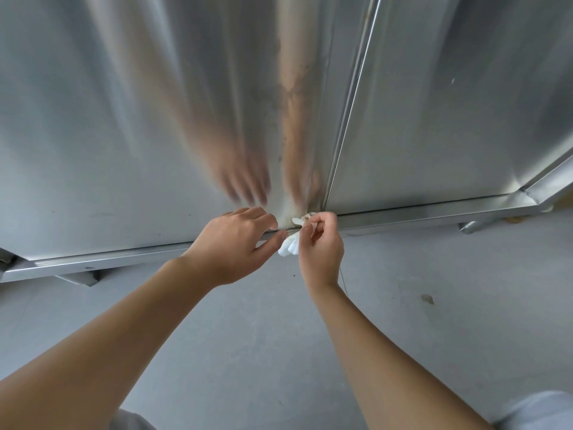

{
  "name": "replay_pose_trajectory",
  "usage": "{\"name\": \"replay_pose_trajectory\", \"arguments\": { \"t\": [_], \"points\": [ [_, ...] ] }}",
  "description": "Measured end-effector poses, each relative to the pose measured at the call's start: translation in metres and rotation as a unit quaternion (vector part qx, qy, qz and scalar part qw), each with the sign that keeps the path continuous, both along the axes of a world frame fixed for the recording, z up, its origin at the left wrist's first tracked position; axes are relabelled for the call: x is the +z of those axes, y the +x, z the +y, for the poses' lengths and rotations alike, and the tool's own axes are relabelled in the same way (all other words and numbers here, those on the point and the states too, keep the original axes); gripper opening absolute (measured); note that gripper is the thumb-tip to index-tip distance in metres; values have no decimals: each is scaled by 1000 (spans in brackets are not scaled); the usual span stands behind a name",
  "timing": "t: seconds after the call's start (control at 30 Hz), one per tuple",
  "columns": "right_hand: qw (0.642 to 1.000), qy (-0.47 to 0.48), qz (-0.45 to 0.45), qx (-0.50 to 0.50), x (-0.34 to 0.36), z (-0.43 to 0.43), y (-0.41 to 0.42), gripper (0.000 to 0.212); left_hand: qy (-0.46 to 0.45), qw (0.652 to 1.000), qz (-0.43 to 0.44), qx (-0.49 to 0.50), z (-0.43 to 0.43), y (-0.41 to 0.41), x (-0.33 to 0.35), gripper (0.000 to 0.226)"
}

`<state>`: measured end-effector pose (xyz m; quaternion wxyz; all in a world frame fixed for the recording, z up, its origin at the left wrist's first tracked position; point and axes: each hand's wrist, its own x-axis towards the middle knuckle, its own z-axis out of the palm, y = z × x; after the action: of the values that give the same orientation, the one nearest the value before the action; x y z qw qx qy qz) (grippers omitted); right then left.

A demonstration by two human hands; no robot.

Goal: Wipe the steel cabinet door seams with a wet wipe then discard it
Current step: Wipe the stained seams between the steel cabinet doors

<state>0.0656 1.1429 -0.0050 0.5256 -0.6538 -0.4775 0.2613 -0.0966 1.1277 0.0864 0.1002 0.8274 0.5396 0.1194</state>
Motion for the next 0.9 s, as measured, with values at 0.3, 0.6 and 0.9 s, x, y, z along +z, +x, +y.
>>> {"name": "replay_pose_trajectory", "arguments": {
  "t": [0.3, 0.6, 0.9],
  "points": [
    [980, -176, 49, -80, -33, -4, 16, 9, 22, 1000, 19, 0, -2, -3, 2, 59],
    [977, -175, 114, -35, -19, -14, 18, 8, 42, 997, 71, 1, -12, -4, 15, 58],
    [959, -238, 154, -9, 137, -108, 41, 6, -29, 995, 97, 20, -100, 0, 93, 52]
  ]
}}
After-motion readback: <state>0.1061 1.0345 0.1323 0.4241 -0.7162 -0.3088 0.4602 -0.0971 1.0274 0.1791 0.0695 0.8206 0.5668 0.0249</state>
